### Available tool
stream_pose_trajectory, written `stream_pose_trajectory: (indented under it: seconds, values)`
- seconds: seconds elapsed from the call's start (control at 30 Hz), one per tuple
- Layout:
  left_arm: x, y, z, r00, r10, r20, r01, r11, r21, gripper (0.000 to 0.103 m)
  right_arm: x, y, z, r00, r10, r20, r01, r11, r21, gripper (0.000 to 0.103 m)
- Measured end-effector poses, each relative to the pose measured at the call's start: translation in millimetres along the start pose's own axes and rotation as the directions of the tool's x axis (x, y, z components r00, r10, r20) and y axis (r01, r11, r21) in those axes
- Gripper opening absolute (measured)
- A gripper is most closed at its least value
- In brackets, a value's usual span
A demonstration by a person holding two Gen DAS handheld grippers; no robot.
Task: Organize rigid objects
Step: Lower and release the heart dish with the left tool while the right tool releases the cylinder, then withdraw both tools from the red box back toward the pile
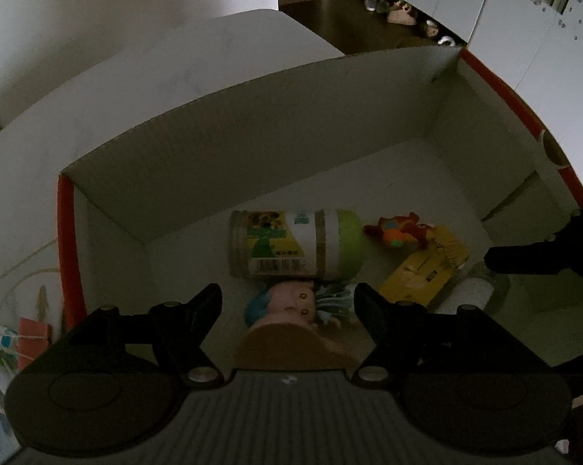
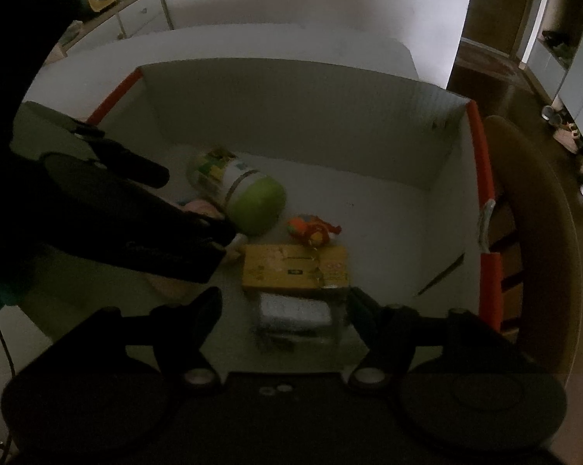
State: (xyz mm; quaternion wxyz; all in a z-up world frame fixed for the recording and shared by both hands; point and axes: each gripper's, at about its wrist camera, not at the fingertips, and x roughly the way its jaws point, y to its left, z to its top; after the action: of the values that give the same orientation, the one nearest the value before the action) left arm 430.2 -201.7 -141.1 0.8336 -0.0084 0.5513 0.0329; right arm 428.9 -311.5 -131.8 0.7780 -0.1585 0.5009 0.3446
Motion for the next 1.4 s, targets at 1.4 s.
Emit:
stream_pose_trajectory:
  seconds: [1.4]
  values:
    - [-146.0,51.4,-73.9,0.922,-0.110,0.371,0.111,0.994,0.018,0.075,-95.4,63.1,-15.0,0.975,-0.062,0.214,0.037,0.992,0.118,0.092]
